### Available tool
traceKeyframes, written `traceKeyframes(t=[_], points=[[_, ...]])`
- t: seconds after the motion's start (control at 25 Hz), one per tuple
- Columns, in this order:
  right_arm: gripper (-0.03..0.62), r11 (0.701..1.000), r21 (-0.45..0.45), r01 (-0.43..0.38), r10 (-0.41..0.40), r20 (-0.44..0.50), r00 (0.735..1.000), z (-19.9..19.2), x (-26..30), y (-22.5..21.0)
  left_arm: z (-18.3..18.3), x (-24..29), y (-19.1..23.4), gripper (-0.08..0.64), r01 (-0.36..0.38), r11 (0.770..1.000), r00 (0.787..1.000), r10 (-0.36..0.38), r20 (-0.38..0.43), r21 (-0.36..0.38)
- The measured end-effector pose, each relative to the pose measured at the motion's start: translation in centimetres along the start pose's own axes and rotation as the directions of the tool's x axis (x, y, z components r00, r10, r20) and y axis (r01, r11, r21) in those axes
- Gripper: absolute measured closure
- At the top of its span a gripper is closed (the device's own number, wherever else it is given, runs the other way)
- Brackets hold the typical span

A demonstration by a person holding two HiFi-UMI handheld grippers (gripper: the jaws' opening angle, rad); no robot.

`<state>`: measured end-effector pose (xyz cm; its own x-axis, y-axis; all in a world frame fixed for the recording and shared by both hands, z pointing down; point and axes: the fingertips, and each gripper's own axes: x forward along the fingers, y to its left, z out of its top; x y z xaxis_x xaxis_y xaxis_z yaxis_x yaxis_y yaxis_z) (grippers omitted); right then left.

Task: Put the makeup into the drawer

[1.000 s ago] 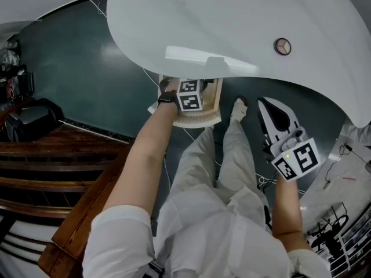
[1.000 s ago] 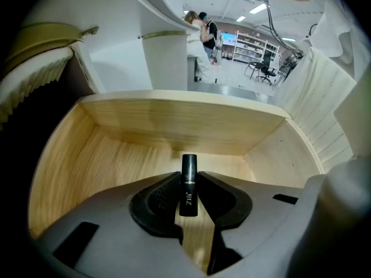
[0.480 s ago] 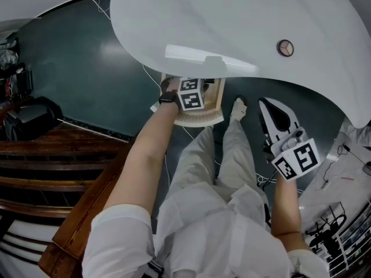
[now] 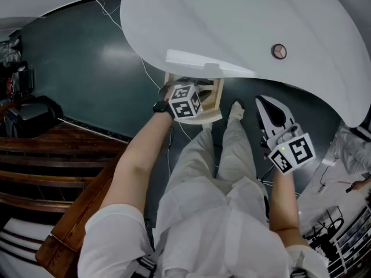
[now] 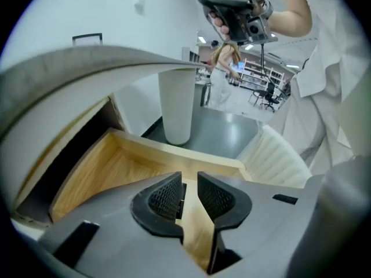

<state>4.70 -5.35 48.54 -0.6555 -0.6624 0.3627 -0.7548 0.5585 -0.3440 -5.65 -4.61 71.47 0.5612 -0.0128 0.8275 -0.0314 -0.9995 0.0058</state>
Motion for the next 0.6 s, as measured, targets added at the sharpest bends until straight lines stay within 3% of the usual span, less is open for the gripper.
traceKeyframes(t=[0.2,0.44,0.6], points=[[0.583,1.000,-0.013,0.023,-0.023,-0.008,1.000,0.6,-0.6,-0.4,3.7,-4.8,-0.1,0.531,-0.066,0.995,0.986,0.077,0.146,-0.078],[0.583,0.999,-0.028,0.041,-0.041,-0.024,0.999,1.0,-0.7,-0.8,7.7,-10.8,-0.4,0.540,-0.142,0.976,0.941,0.184,0.283,-0.163],[0.583,0.998,-0.044,0.050,-0.051,-0.031,0.998,2.1,-0.6,-1.5,10.8,-14.2,0.5,0.542,-0.178,0.961,0.900,0.245,0.361,-0.211]])
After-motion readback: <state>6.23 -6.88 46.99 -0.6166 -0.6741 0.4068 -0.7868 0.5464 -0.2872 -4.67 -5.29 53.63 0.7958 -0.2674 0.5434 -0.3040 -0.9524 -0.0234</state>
